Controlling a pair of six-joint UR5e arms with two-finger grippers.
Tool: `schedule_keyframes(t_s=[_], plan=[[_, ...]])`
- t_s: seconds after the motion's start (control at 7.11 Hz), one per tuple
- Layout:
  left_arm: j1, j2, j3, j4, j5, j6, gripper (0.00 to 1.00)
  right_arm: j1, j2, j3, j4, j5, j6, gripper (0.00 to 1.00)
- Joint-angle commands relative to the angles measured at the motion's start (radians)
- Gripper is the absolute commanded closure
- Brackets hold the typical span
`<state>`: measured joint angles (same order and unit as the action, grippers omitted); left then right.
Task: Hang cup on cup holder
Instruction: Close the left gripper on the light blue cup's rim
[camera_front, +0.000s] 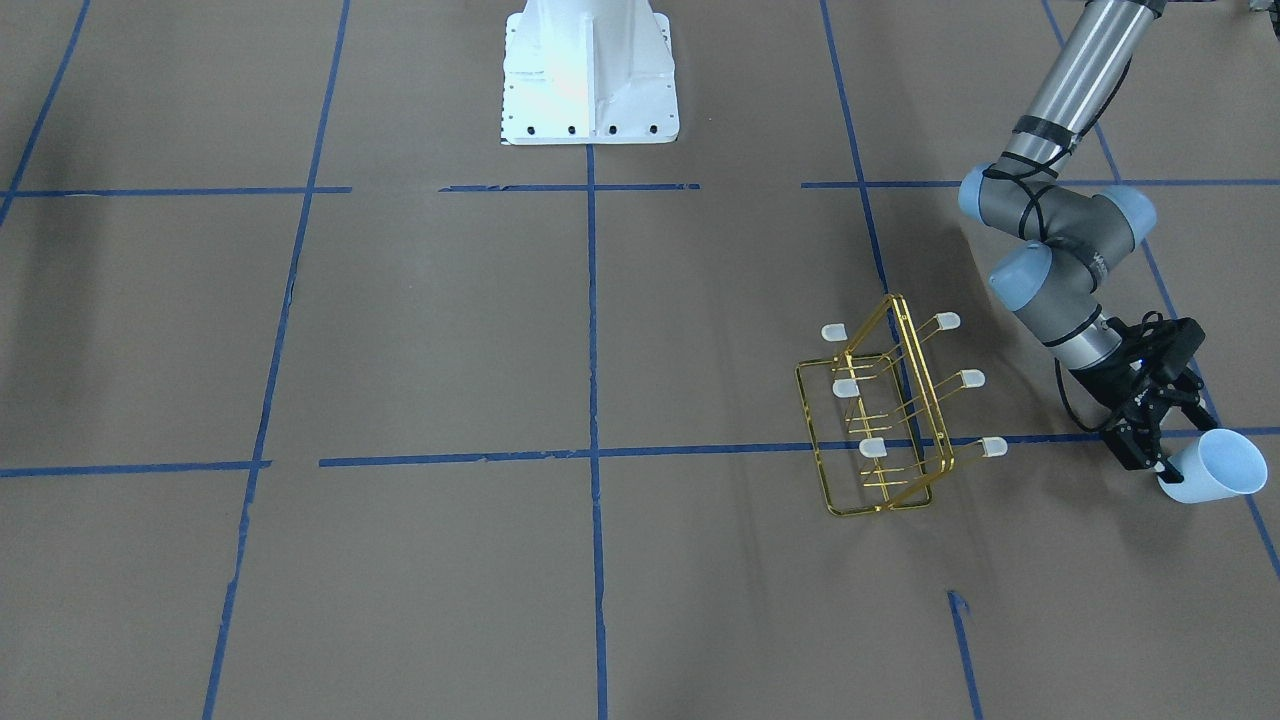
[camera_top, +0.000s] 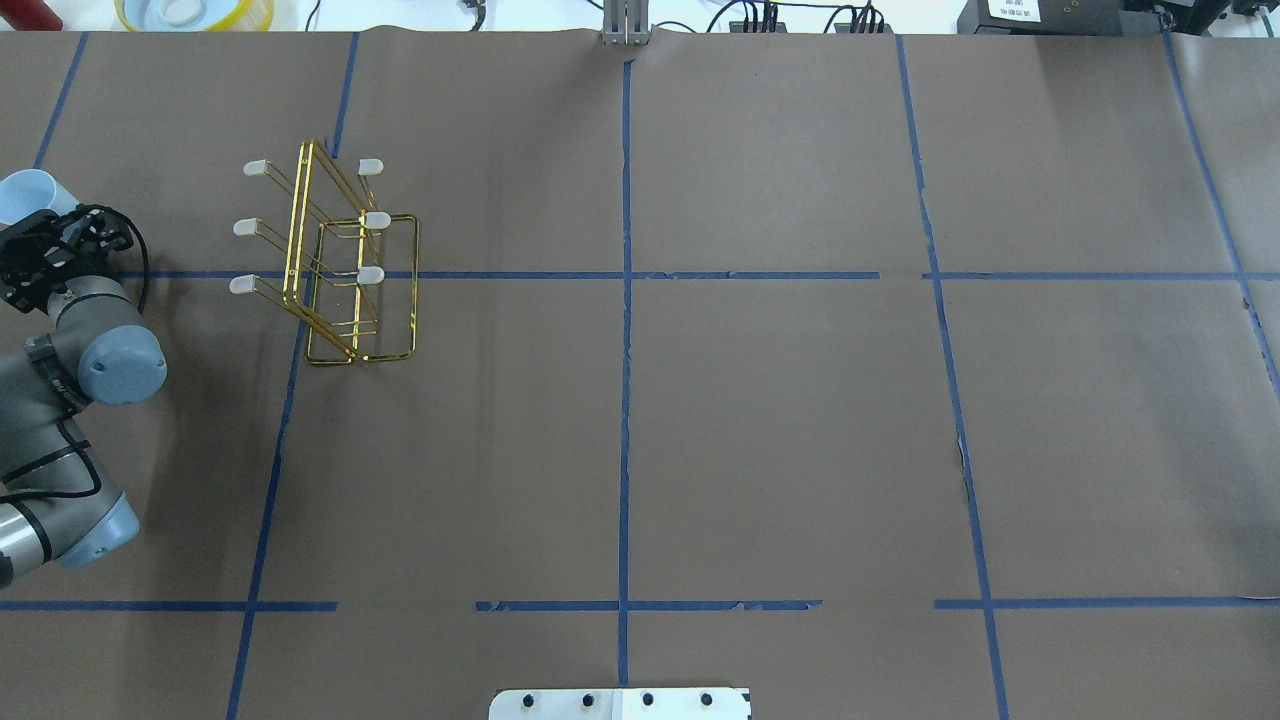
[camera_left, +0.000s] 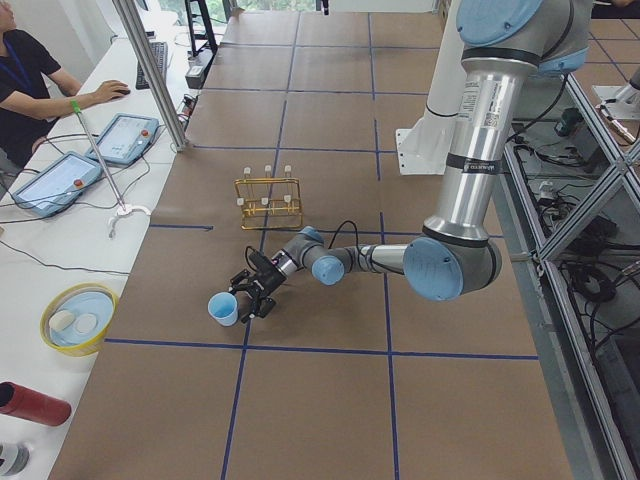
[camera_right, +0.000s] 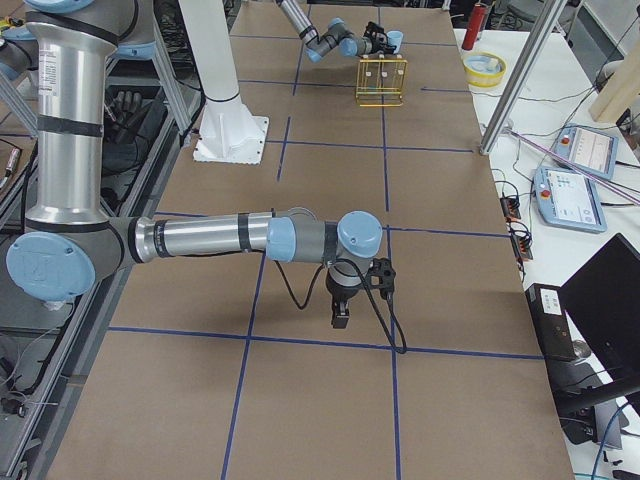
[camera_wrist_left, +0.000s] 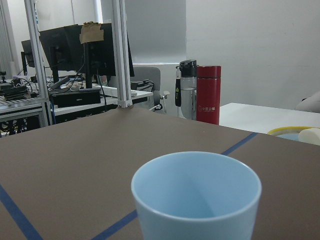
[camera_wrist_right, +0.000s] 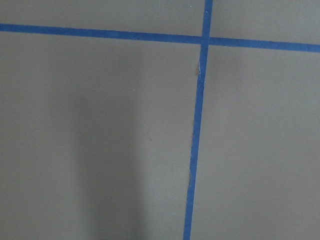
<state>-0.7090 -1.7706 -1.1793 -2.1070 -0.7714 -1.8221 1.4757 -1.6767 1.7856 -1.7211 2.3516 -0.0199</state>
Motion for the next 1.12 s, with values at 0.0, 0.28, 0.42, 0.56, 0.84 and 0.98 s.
schedule_keyframes(t_s=[0.0, 0.28, 0.42, 0.56, 0.84, 0.98], plan=[[-0.012, -0.003, 0.032, -0.039, 0.000, 0.024, 0.00, 0.000, 0.000, 0.000, 0.002, 0.000, 0.000, 0.00], [-0.036, -0.023, 0.032, -0.064, -0.009, 0.072, 0.00, 0.000, 0.000, 0.000, 0.000, 0.000, 0.000, 0.00], [-0.043, -0.024, 0.038, -0.065, -0.015, 0.073, 0.00, 0.000, 0.000, 0.000, 0.000, 0.000, 0.000, 0.00], [-0.044, -0.030, 0.061, -0.077, -0.015, 0.073, 0.00, 0.000, 0.000, 0.000, 0.000, 0.000, 0.000, 0.00], [-0.046, -0.033, 0.089, -0.093, -0.015, 0.079, 0.00, 0.000, 0.000, 0.000, 0.000, 0.000, 0.000, 0.00], [-0.046, -0.033, 0.095, -0.093, -0.017, 0.081, 0.00, 0.000, 0.000, 0.000, 0.000, 0.000, 0.000, 0.00]])
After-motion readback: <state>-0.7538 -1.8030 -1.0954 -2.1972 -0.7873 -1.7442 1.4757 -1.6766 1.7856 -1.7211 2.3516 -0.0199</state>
